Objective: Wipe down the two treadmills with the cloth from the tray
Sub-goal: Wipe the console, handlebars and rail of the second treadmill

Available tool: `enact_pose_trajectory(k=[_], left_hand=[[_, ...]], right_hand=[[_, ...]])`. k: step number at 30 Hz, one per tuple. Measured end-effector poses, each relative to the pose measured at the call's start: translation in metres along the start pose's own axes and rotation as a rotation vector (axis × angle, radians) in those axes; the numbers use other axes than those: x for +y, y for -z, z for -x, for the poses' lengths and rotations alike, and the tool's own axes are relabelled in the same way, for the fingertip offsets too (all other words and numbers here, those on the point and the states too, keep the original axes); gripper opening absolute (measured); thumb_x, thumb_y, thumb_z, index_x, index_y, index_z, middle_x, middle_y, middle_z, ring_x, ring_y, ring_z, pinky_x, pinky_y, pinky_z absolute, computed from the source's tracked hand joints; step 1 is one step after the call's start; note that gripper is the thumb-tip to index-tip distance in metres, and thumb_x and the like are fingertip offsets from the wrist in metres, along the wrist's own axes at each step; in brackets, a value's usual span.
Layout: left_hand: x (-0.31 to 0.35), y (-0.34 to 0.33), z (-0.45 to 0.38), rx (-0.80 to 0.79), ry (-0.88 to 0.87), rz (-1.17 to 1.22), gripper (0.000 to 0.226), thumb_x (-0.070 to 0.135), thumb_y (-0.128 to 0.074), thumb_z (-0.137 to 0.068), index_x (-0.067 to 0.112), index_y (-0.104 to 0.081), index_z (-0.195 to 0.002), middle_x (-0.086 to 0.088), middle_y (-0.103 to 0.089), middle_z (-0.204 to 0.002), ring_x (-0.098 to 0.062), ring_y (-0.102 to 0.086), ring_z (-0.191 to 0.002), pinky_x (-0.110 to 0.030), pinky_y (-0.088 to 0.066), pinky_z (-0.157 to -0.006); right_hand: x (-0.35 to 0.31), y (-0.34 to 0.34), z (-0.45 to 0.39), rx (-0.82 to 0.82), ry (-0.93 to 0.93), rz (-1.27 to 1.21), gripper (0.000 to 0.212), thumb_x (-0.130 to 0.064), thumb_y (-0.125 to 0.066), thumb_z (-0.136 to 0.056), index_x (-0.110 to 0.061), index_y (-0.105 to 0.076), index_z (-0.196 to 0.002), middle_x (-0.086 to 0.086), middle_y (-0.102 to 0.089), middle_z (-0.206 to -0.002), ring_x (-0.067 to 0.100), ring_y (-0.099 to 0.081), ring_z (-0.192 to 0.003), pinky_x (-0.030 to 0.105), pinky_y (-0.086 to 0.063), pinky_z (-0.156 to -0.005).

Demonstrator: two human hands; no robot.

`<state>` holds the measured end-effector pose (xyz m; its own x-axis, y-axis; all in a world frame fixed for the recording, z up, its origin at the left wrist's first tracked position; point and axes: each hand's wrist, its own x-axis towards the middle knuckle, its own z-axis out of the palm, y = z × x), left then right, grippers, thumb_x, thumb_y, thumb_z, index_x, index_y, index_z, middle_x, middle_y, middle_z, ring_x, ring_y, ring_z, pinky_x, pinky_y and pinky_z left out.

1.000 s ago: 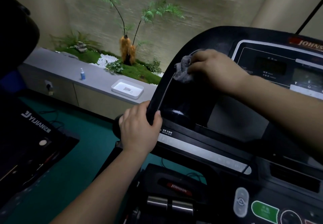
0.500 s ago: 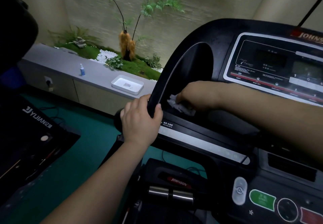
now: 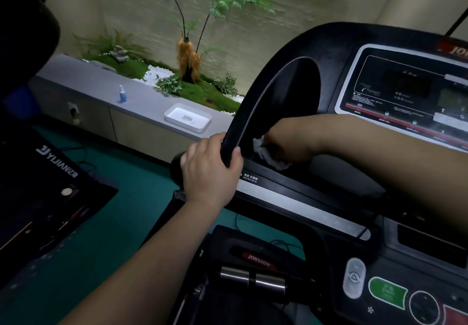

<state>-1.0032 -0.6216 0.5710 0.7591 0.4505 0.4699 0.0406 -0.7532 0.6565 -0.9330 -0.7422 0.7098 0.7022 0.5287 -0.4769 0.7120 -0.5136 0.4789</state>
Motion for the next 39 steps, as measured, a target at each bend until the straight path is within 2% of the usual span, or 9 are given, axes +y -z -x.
enact_pose_trajectory(k=[5, 8, 10, 13, 16, 21, 31, 35, 39], left_hand=[[-0.001, 0.000, -0.001, -0.001, 0.005, -0.002, 0.046, 0.053, -0.035, -0.085, 0.028, -0.057, -0.116, 0.007, -0.064, -0.106, -0.019, -0.050, -0.104, -0.036, -0.035, -0.090], [-0.001, 0.000, 0.000, 0.002, 0.001, -0.003, 0.045, 0.053, -0.036, -0.086, 0.027, -0.058, -0.116, 0.007, -0.064, -0.104, -0.020, -0.051, -0.102, -0.037, -0.036, -0.089], [0.000, 0.001, 0.001, -0.005, 0.000, -0.005, 0.045, 0.053, -0.036, -0.086, 0.027, -0.058, -0.116, 0.007, -0.064, -0.105, -0.020, -0.050, -0.102, -0.037, -0.036, -0.089], [0.000, 0.001, 0.000, -0.007, 0.003, -0.006, 0.046, 0.053, -0.036, -0.085, 0.027, -0.058, -0.117, 0.007, -0.064, -0.106, -0.019, -0.050, -0.103, -0.037, -0.036, -0.090], [0.000, 0.001, -0.001, -0.003, 0.004, -0.004, 0.048, 0.053, -0.035, -0.085, 0.026, -0.058, -0.117, 0.006, -0.064, -0.107, -0.020, -0.050, -0.103, -0.037, -0.036, -0.089], [-0.001, 0.000, 0.000, -0.013, -0.001, -0.016, 0.048, 0.053, -0.034, -0.085, 0.026, -0.058, -0.118, 0.006, -0.064, -0.107, -0.020, -0.051, -0.103, -0.038, -0.037, -0.089], [-0.001, 0.002, 0.000, -0.003, -0.011, -0.004, 0.048, 0.044, -0.027, -0.089, 0.023, -0.058, -0.119, 0.002, -0.065, -0.109, -0.023, -0.052, -0.105, -0.041, -0.036, -0.091], [-0.003, 0.003, -0.001, 0.003, -0.030, 0.044, 0.052, 0.040, -0.024, -0.089, 0.019, -0.060, -0.121, -0.004, -0.066, -0.112, -0.029, -0.053, -0.105, -0.042, -0.038, -0.090], [-0.015, 0.010, -0.002, -0.131, -0.122, 0.068, 0.058, 0.040, -0.026, -0.087, 0.017, -0.052, -0.134, -0.006, -0.062, -0.124, -0.030, -0.048, -0.113, -0.045, -0.037, -0.098]], right_hand=[[-0.001, -0.009, -0.007, 0.202, 0.024, -0.258, 0.036, -0.011, -0.053, -0.090, -0.016, -0.059, -0.125, 0.008, -0.063, -0.121, 0.024, -0.059, -0.107, 0.021, -0.041, -0.083], [-0.002, -0.008, -0.004, 0.165, 0.004, -0.283, 0.037, -0.012, -0.051, -0.091, -0.016, -0.058, -0.127, 0.010, -0.062, -0.123, 0.027, -0.058, -0.111, 0.028, -0.044, -0.092], [-0.007, 0.000, -0.004, 0.047, -0.072, -0.245, 0.022, -0.014, -0.048, -0.091, -0.017, -0.069, -0.095, 0.012, -0.069, -0.100, 0.029, -0.064, -0.092, 0.030, -0.049, -0.082], [-0.007, 0.009, -0.007, -0.096, -0.112, -0.290, 0.035, -0.011, -0.048, -0.088, -0.014, -0.060, -0.054, 0.008, -0.064, -0.065, 0.028, -0.061, -0.061, 0.033, -0.054, -0.064], [-0.002, 0.002, -0.009, 0.026, -0.118, -0.295, 0.016, -0.014, -0.052, -0.088, -0.014, -0.068, -0.086, 0.011, -0.069, -0.088, 0.028, -0.062, -0.076, 0.031, -0.050, -0.070], [-0.009, -0.024, -0.007, 0.273, -0.051, -0.428, 0.043, -0.011, -0.051, -0.090, -0.016, -0.050, -0.133, 0.014, -0.057, -0.122, 0.031, -0.056, -0.113, 0.032, -0.043, -0.095], [-0.018, -0.055, 0.048, 0.324, -0.109, -0.406, 0.023, -0.013, -0.048, -0.092, -0.015, -0.059, -0.113, 0.006, -0.049, -0.100, 0.028, -0.059, -0.099, 0.030, -0.045, -0.088], [-0.046, -0.051, 0.009, 0.560, -0.009, -0.646, 0.038, -0.007, -0.052, -0.091, -0.009, -0.055, -0.129, 0.016, -0.056, -0.120, 0.030, -0.054, -0.114, 0.020, -0.032, -0.101], [-0.051, -0.061, 0.018, 0.622, -0.070, -0.670, 0.035, -0.015, -0.049, -0.095, -0.011, -0.053, -0.129, 0.015, -0.055, -0.124, 0.032, -0.053, -0.111, 0.030, -0.037, -0.098]])
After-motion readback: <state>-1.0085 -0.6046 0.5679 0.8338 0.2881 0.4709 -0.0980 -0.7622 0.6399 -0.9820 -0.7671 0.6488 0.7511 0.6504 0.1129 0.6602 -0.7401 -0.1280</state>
